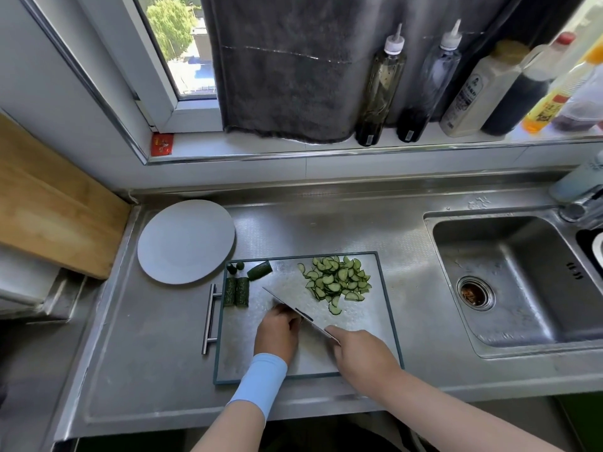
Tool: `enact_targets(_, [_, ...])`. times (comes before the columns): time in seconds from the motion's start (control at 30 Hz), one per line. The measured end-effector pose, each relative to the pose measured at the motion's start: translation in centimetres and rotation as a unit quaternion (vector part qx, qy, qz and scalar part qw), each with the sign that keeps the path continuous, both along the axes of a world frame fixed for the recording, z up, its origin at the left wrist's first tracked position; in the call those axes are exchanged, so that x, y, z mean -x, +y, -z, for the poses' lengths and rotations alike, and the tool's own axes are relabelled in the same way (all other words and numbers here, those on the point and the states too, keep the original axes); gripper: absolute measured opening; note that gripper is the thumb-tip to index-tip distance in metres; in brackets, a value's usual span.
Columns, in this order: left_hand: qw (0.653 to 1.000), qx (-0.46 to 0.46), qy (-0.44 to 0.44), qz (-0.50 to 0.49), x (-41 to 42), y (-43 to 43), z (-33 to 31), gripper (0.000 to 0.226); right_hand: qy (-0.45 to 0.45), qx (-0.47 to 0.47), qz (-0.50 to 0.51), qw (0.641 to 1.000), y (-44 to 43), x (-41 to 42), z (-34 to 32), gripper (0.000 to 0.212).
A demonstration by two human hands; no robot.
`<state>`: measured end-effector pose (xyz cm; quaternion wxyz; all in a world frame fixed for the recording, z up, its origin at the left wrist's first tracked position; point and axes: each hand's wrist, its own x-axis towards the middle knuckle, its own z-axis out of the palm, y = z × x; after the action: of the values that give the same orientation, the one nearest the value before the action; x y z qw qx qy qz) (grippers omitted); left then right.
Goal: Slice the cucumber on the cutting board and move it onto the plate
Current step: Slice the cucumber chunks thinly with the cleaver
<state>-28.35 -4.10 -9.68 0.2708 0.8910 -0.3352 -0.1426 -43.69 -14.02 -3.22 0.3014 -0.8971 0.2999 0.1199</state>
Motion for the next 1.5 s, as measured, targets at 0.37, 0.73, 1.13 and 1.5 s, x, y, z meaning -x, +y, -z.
enact_targets(0.37, [1.000,0.030,0.009,0.003,0.0,0.2,0.7,0.010,0.025,-0.039,0.017,0.999,-0.1,-4.0,0.6,0.025])
enact_targets(0.73, [1.000,0.025,0.008,0.001,-0.1,0.4,0.7,0.009,0.016,-0.016,0.009,1.000,0.5,-1.9,0.4,0.024])
enact_targets(1.13, [0.998,0.056,0.011,0.008,-0.5,0.6,1.7,0.015,0.025,-0.024,0.018,0.999,0.3,-0.8,0.1,0.027])
enact_targets(1.5, [0.998,0.062,0.017,0.001,-0.2,0.9,1.2,0.011,0.033,-0.005,0.009,0.999,0.7,-4.2,1.2,0.030])
